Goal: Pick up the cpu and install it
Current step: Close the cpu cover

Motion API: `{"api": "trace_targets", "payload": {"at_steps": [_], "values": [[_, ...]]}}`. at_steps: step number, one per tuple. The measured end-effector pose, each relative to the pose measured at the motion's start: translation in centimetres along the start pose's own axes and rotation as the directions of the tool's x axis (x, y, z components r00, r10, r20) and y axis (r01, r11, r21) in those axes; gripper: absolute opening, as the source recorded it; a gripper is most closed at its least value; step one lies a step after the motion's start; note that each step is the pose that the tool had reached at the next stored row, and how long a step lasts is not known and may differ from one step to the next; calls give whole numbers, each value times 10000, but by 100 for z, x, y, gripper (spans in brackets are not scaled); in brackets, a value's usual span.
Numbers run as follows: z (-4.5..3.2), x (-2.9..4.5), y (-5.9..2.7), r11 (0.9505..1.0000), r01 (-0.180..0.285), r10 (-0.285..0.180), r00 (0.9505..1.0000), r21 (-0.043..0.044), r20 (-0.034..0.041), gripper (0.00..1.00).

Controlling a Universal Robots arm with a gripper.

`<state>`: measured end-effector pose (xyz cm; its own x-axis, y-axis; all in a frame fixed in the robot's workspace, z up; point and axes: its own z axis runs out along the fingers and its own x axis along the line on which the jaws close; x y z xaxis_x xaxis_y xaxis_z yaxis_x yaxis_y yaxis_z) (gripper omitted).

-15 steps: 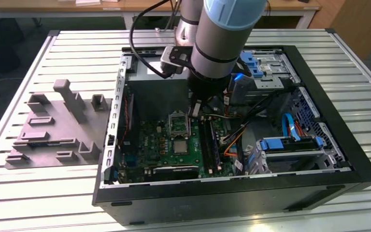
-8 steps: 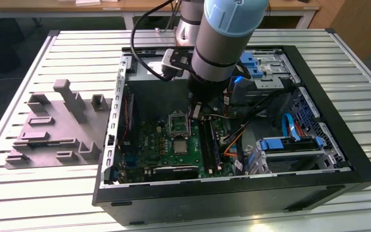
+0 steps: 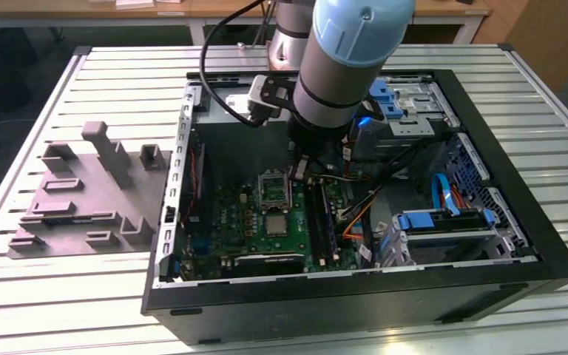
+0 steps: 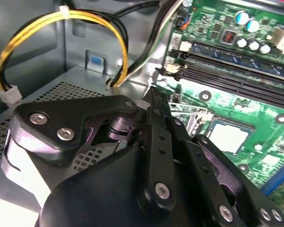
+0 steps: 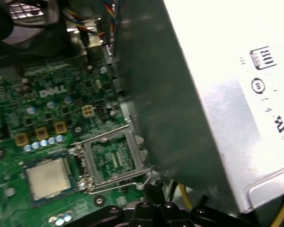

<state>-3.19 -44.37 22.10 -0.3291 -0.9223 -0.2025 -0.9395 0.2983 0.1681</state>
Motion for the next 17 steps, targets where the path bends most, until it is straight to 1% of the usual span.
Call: {"api": "trace_targets", "payload": {"at_steps": [3, 6, 8, 10, 14, 16, 17], "values": [[16, 3, -4, 10000, -2, 2, 10000, 27, 18, 11], [50, 10, -9, 10000, -2, 1, 10000, 75, 39, 11], [71, 15, -13, 10000, 4, -5, 10000, 81, 68, 11], [92, 20, -16, 10000, 8, -9, 9999, 62, 127, 11], [127, 26, -22, 10000, 27, -27, 9995, -1, 310, 11], [139, 28, -24, 10000, 32, -31, 9993, -17, 360, 11], [142, 29, -25, 10000, 32, -32, 9993, -19, 364, 11]]}}
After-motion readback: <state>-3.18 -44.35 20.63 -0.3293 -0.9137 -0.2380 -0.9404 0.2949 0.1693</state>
